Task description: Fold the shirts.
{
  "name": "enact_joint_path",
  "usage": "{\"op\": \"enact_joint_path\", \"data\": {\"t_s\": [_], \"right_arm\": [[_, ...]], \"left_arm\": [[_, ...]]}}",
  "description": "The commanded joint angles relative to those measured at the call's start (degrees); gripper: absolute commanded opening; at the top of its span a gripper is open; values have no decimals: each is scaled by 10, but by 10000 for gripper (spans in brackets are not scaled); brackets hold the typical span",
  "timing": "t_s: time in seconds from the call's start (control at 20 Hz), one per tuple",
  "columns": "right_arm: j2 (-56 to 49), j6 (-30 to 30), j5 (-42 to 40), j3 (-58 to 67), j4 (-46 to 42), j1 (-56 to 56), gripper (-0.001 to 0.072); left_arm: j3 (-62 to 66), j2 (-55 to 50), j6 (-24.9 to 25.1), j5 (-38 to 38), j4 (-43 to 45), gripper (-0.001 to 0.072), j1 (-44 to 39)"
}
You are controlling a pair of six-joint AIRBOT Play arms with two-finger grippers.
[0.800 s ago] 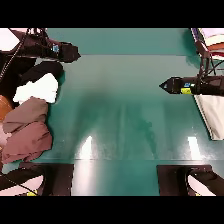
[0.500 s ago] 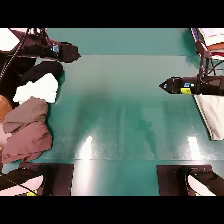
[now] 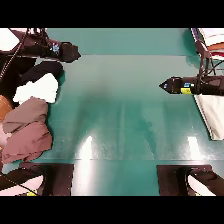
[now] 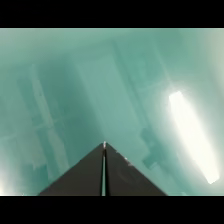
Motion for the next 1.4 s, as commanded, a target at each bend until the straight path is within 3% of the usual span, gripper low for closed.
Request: {"op": "enact_joint_path", "data": {"t_s": [0.0,0.05,0.1,0.25,0.45,0.7,1.0,1.05,1.1,1.15,1.2,1.35], "right_arm": [[0,0,0,0,0,0,17],[0,0,0,0,0,0,17],[0,0,0,0,0,0,17],[0,0,0,0,0,0,17],[0,0,0,0,0,0,17],[0,0,0,0,0,0,17],[-9,0,2,0,0,0,17],[-16,0,3,0,0,0,17],[-22,0,5,0,1,0,17],[-28,0,8,0,1,0,17],[-31,0,10,0,1,0,17],[-17,0,4,6,-2,-3,18]], "left_arm": [[0,0,23,50,45,219,2],[0,-2,14,67,101,480,3],[0,-5,-10,80,170,538,8],[0,-46,-74,87,288,539,60],[0,-152,-108,99,284,540,158],[0,-263,-108,159,266,540,212],[7,-299,-109,211,265,537,219],[10,-295,-112,209,265,474,219],[20,-294,-121,195,265,256,219],[42,-293,-121,171,265,86,219],[64,-287,-121,148,265,27,219],[134,-237,-114,97,256,26,213]]}}
